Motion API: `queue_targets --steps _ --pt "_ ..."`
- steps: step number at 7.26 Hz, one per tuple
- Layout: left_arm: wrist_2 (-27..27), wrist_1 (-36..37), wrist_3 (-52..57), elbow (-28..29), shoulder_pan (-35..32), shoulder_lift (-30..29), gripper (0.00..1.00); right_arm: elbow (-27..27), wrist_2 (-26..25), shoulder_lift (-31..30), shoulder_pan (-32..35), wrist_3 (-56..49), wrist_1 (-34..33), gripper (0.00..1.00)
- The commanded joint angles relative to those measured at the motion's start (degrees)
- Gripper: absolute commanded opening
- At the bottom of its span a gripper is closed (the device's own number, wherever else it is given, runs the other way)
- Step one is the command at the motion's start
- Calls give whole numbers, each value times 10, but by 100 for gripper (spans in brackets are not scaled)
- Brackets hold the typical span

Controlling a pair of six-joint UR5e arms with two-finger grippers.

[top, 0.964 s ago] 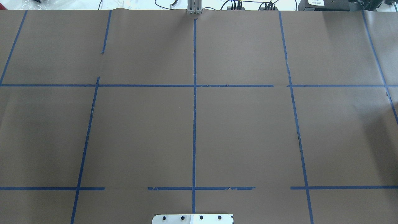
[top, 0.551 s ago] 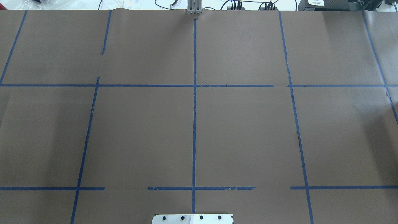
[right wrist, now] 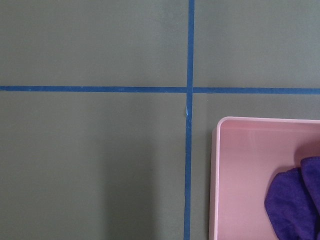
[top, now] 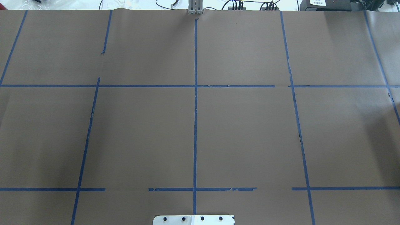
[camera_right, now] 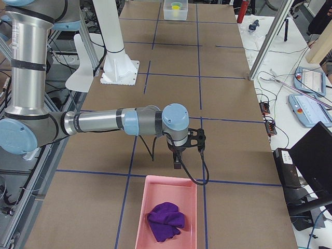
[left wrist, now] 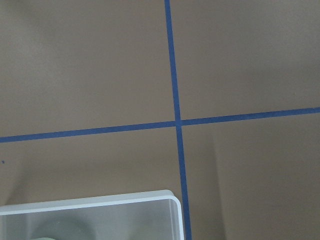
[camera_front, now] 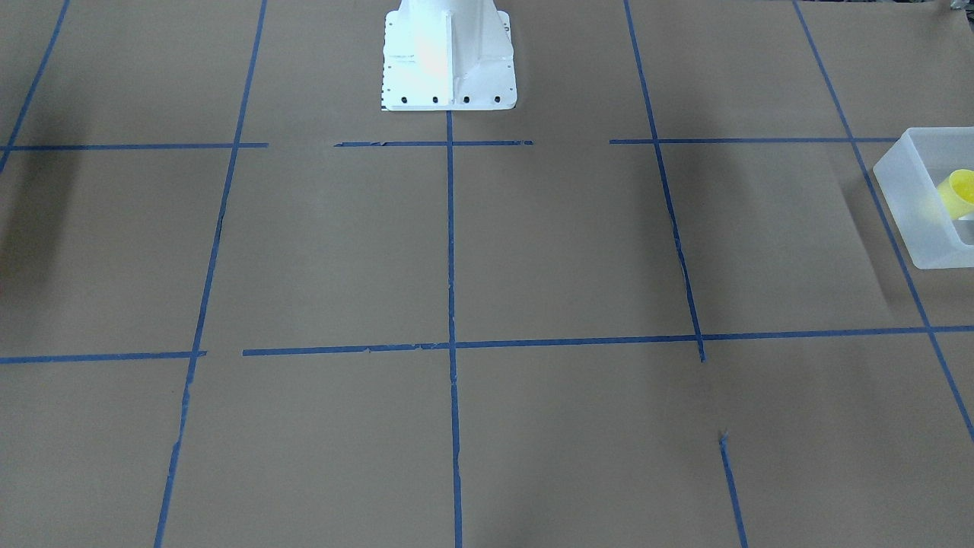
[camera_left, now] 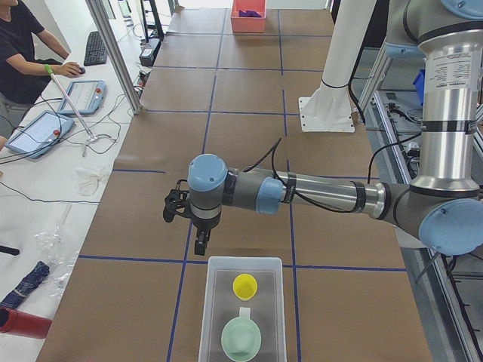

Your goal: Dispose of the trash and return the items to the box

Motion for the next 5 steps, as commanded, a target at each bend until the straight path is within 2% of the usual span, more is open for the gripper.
queue_targets --steps 1,5 --pt "3 2 2 1 2 7 100 -2 -1 0 0 1 0 100" --pt "3 9 6 -8 -1 24 100 -2 -1 0 0 1 0 100"
